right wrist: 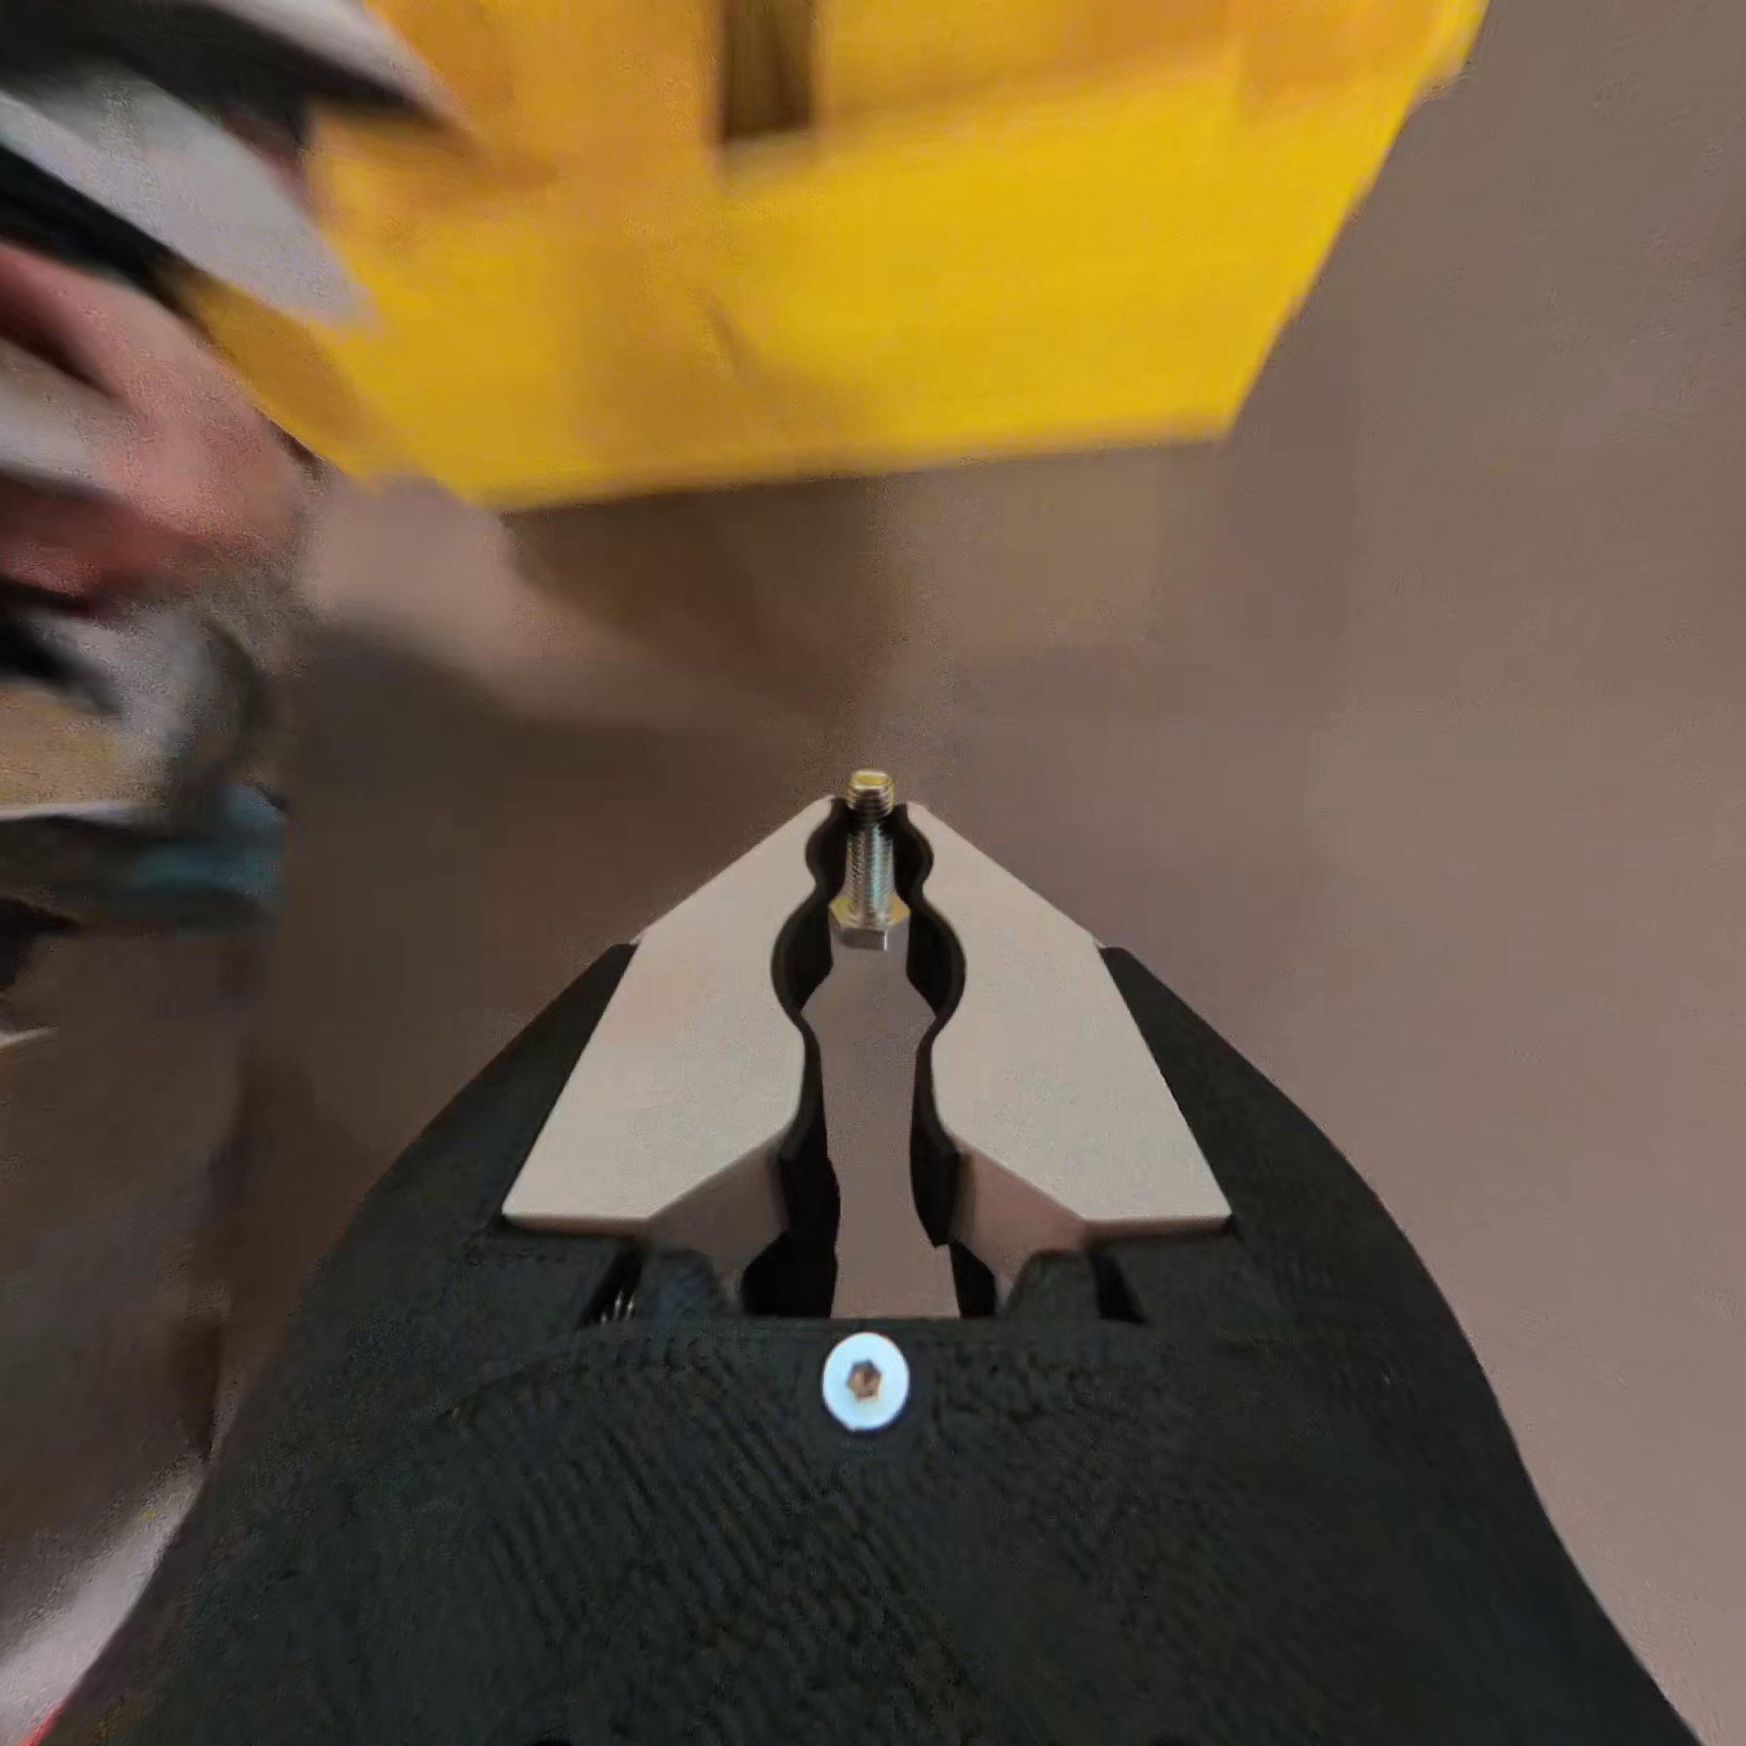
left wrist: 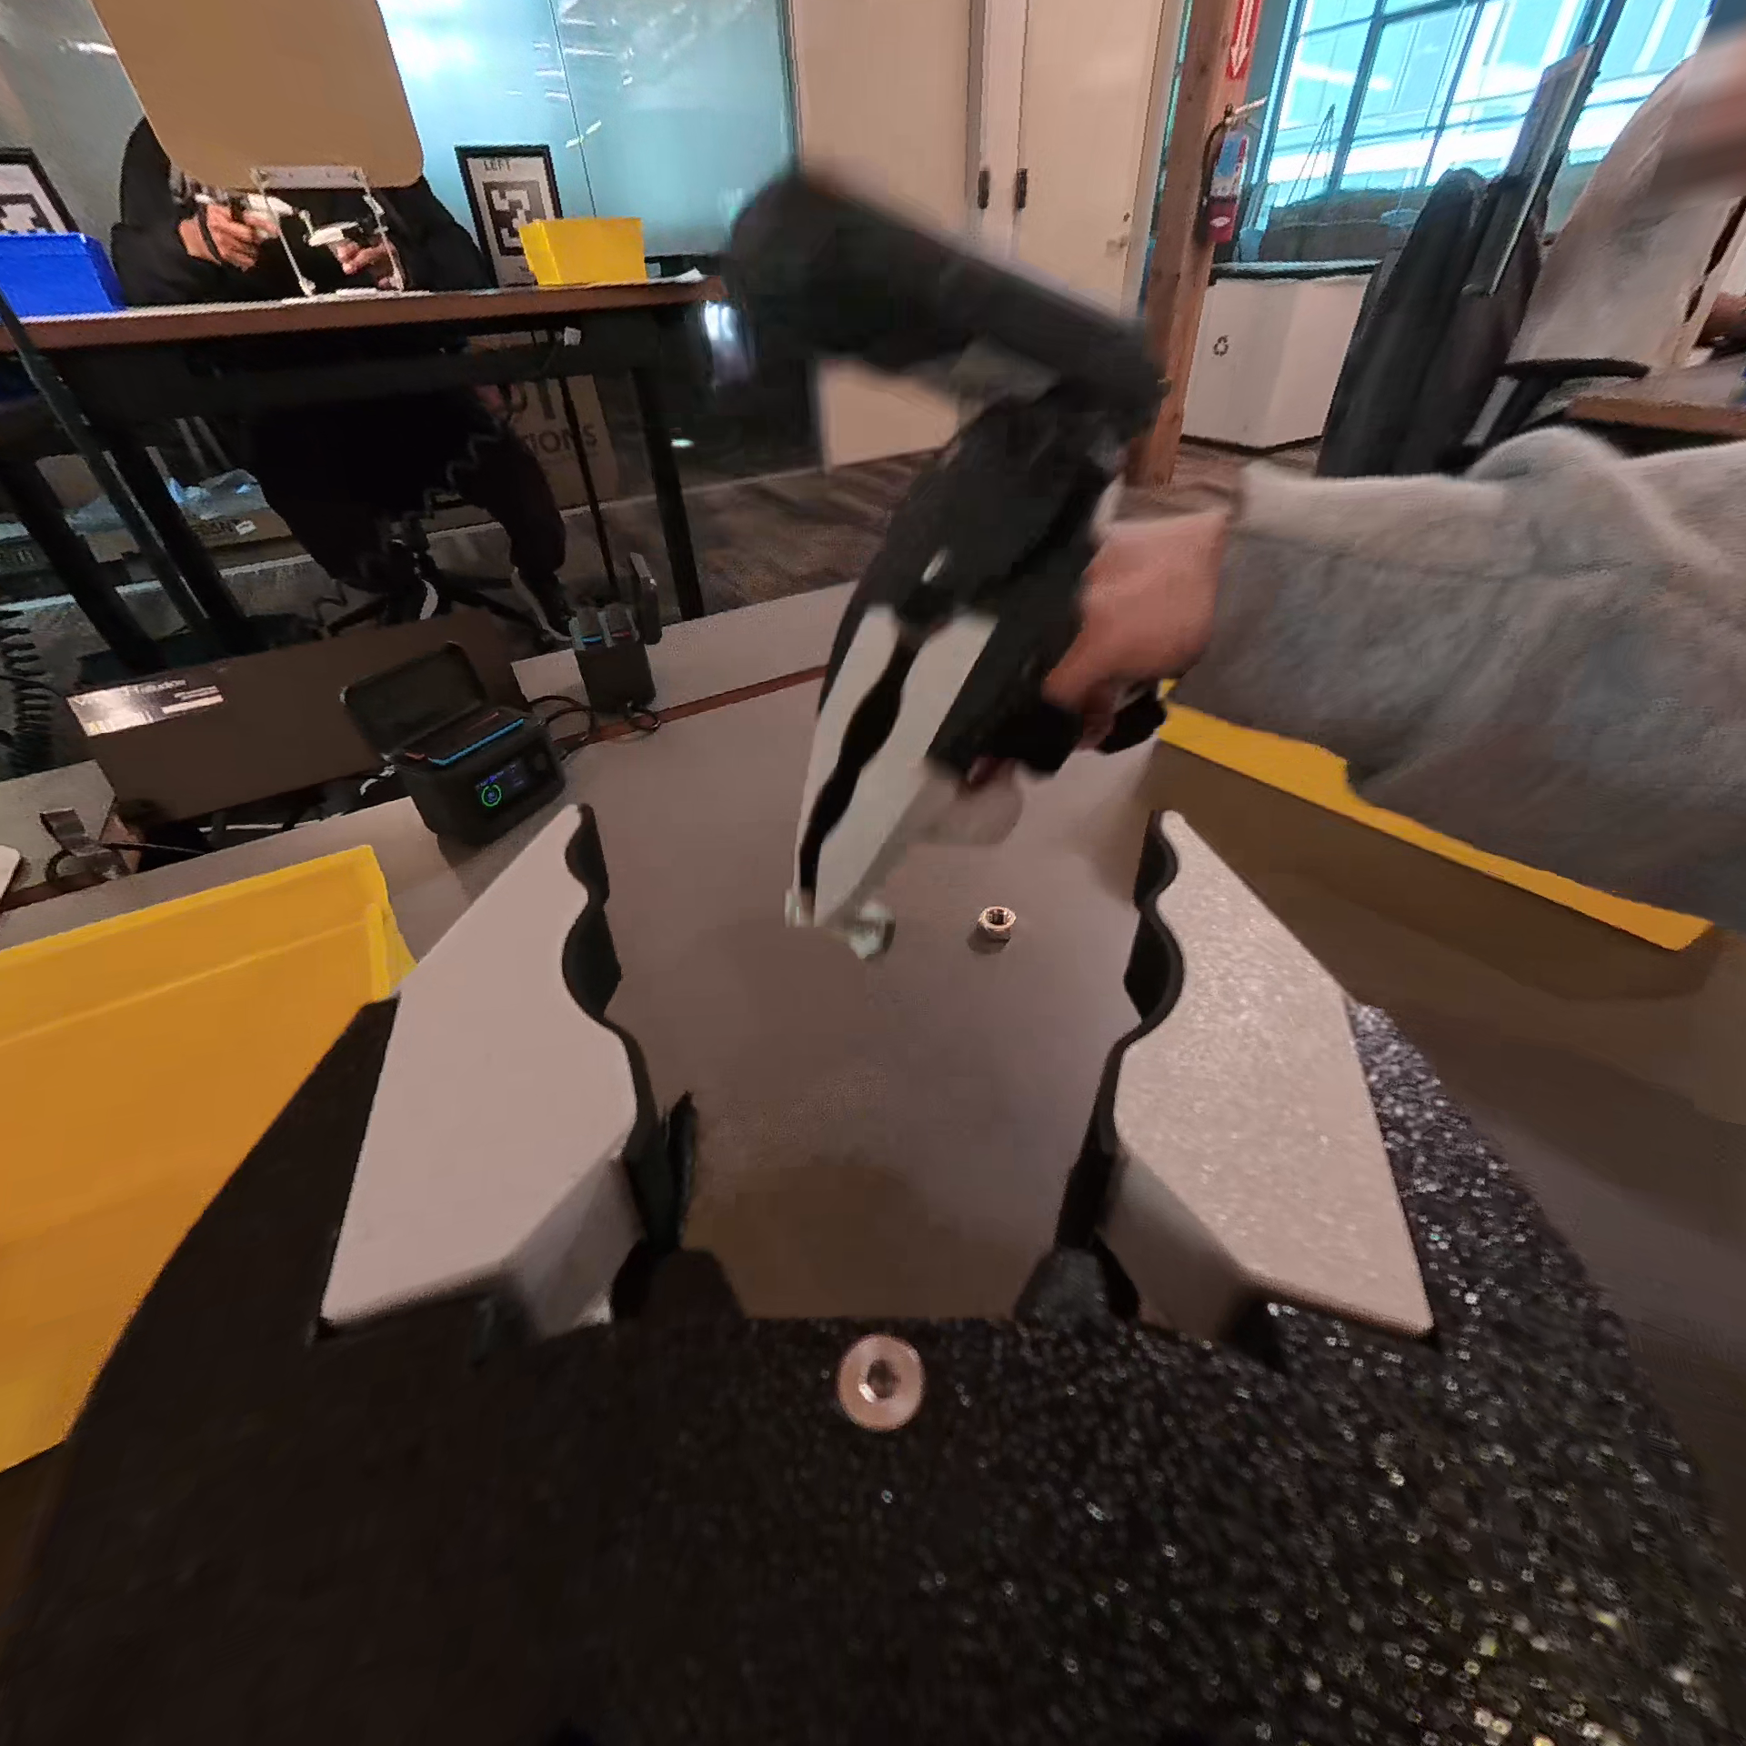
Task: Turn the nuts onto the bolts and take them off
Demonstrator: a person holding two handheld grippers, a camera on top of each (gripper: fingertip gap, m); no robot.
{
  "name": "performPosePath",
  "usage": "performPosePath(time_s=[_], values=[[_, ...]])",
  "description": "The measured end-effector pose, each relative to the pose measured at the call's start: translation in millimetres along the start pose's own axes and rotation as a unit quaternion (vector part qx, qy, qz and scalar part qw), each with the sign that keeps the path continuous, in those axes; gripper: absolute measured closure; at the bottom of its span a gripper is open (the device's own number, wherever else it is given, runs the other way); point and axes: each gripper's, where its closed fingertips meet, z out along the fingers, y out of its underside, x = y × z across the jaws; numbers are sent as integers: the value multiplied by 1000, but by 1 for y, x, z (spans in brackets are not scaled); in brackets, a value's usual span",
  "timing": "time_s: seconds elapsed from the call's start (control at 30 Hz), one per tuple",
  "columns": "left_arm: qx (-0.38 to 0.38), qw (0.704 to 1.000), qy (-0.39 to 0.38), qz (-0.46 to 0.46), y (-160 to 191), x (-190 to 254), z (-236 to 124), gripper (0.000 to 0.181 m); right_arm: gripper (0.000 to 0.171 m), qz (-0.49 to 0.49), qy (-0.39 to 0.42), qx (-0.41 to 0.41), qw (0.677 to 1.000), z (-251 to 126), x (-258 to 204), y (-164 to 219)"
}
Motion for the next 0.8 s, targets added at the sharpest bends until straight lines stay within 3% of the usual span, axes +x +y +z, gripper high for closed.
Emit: performPosePath(time_s=[0.03,0.13,0.23,0.4,0.6,0.7,0.8], values=[[-11,1000,-5,3,4,-1,2,73,163,-10,-12,77,997,-17,-11,-19],[-18,1000,20,9,9,10,9,85,163,-67,-48,266,960,-72,-52,-56],[38,995,87,-11,-6,36,11,101,164,-102,-92,340,930,-102,-86,-56],[64,972,223,-48,-15,83,9,122,164,-127,-152,359,912,-114,-114,-37],[107,970,213,-54,-25,83,9,135,164,-139,-154,350,913,-111,-118,-32],[99,971,215,-40,-22,84,10,160,164,-145,-153,352,912,-110,-119,-33],[99,974,201,-1,-20,84,13,165,164,-135,-162,345,915,-108,-119,-35]])
